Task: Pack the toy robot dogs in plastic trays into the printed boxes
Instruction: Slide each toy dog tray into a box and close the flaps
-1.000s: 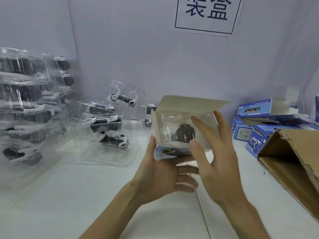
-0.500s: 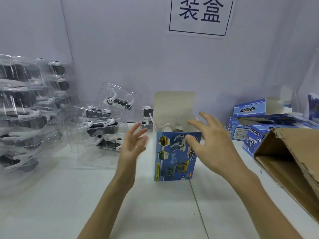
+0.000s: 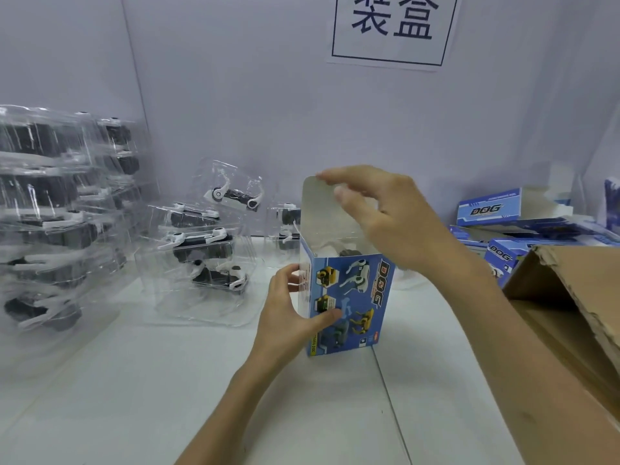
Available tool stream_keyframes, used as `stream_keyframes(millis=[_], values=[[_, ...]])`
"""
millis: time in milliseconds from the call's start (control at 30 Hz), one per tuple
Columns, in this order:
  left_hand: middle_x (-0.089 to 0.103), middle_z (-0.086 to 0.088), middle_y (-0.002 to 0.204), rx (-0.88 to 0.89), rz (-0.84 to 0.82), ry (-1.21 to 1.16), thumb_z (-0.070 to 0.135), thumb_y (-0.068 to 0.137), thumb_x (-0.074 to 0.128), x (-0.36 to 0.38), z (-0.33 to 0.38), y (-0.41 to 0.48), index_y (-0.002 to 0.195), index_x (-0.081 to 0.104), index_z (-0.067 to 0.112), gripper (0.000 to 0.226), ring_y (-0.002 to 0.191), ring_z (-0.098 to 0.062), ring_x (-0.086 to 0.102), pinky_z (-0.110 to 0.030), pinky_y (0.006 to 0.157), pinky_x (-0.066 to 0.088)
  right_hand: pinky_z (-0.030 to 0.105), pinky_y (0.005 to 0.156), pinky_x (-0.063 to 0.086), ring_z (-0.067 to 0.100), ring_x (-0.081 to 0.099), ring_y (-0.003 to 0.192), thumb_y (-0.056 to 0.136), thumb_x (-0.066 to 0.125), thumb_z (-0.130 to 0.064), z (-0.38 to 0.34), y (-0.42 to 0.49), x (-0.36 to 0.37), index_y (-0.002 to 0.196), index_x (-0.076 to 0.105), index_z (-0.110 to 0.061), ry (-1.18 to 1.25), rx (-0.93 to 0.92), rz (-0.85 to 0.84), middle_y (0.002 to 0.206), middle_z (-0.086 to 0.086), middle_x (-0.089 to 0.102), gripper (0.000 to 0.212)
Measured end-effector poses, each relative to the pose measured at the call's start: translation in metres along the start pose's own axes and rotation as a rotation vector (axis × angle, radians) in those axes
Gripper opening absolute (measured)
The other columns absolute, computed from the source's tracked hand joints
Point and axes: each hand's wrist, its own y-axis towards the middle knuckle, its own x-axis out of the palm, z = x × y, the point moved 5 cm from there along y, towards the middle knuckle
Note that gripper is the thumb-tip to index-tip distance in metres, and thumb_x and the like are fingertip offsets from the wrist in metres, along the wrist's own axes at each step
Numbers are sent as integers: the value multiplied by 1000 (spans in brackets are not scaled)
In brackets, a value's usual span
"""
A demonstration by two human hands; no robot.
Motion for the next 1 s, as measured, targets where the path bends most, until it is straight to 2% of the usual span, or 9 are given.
stream_keyframes(millis=[133,267,367,467,633,733,833,900,1000], values=[[49,24,117,59,26,36,67,51,80,-2,3,-4,114,35,61,77,107,11,49,-3,77,41,39,101,45,14,57,118,106,33,-40,35,-21,50,124,67,-25,-245,183,-322,127,-6,66,41],[43,23,124,135,53,115,61,58,80,-1,12,-8,136,28,51,94,113,12,47,-5,81,40,30,108,36,5,47,129,104,24,-54,49,-43,60,126,66,-27,-169,198,-246,139,-17,57,54],[33,7,147,337,195,247,44,73,79,1,29,-18,156,20,20,105,133,-2,39,-13,103,33,30,117,12,-4,29,137,103,18,-57,45,-42,58,128,63,-41,-247,154,-297,145,-26,49,54],[33,-5,158,580,339,336,41,86,68,0,55,-27,154,26,8,86,148,-13,28,-26,117,25,33,117,20,2,32,137,106,24,-53,40,-42,55,125,63,-42,-243,181,-372,147,-24,48,45],[51,-6,149,737,238,377,31,90,58,-1,75,-8,141,52,3,59,142,-21,44,-44,116,33,30,106,32,0,44,123,107,28,-45,33,-45,48,132,58,-38,-258,95,-418,135,-23,56,39],[68,4,127,720,172,392,32,88,56,-5,81,6,126,66,12,45,123,-13,58,-39,103,42,29,80,43,4,56,87,106,36,-37,32,-46,47,93,64,-31,-237,89,-275,91,-17,65,31],[72,9,114,657,137,375,37,90,57,-8,83,16,127,68,15,45,109,-11,58,-32,93,46,29,60,39,10,54,63,104,41,-24,37,-45,41,69,57,-25,-150,138,17,63,-11,57,38],[74,12,107,668,105,370,38,91,57,-7,87,21,120,73,18,38,101,-9,54,-33,88,49,31,64,43,9,56,67,102,47,-16,41,-43,33,73,61,-19,-149,173,166,70,-7,60,32],[76,15,97,657,73,380,39,94,54,-6,90,27,97,81,20,32,97,-13,54,-32,84,46,32,89,45,18,57,106,84,63,2,41,-46,18,101,70,-17,-354,133,420,113,-1,64,27]])
